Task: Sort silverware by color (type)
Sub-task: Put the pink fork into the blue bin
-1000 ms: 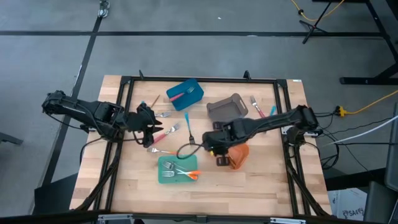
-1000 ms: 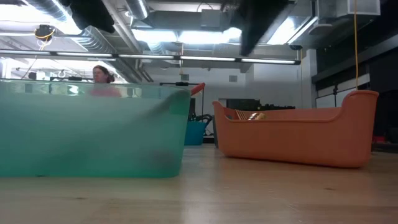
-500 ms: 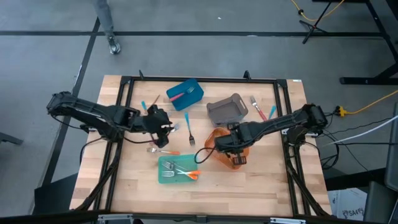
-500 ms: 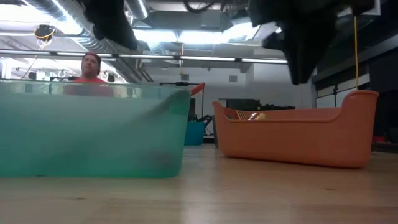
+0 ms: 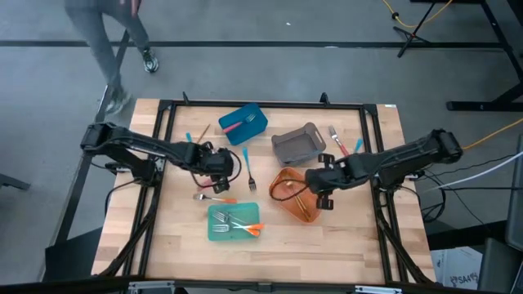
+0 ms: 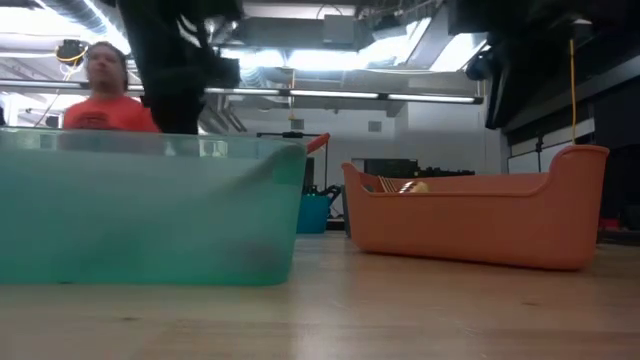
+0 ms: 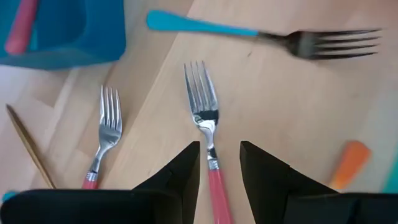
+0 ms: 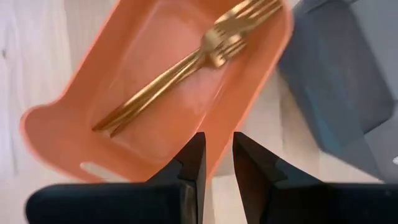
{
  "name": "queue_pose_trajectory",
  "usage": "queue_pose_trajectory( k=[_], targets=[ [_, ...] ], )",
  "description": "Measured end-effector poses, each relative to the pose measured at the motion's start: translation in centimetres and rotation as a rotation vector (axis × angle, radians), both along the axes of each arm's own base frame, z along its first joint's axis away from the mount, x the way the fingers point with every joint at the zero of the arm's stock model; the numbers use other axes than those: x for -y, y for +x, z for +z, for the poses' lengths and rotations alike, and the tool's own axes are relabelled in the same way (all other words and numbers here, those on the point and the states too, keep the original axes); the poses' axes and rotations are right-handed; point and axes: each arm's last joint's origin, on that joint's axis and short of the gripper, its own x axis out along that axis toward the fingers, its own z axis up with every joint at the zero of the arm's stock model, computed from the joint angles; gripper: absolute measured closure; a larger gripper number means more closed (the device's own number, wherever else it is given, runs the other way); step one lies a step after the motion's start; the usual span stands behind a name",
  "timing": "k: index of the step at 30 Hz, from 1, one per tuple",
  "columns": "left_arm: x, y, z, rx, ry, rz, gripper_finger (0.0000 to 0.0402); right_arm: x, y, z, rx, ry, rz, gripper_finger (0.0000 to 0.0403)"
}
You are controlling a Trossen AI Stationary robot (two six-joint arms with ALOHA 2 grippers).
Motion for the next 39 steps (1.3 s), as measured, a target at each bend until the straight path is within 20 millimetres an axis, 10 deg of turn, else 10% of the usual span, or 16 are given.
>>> queue_pose_trajectory(
  k=[14, 39],
  targets=[
    [-0.2, 2.0, -5.8, -0.232, -0.064, 0.009, 0.0294, 0.6, -2.2, -1.5, 0.171, 0.034, -0.023, 0.0333],
    [-0.3, 0.7, -8.3, -0.239, -0.049, 0.054, 0.0294, 0.7, -2.4, -2.1, 0.154, 0.066, -0.069, 0.0333]
  ],
)
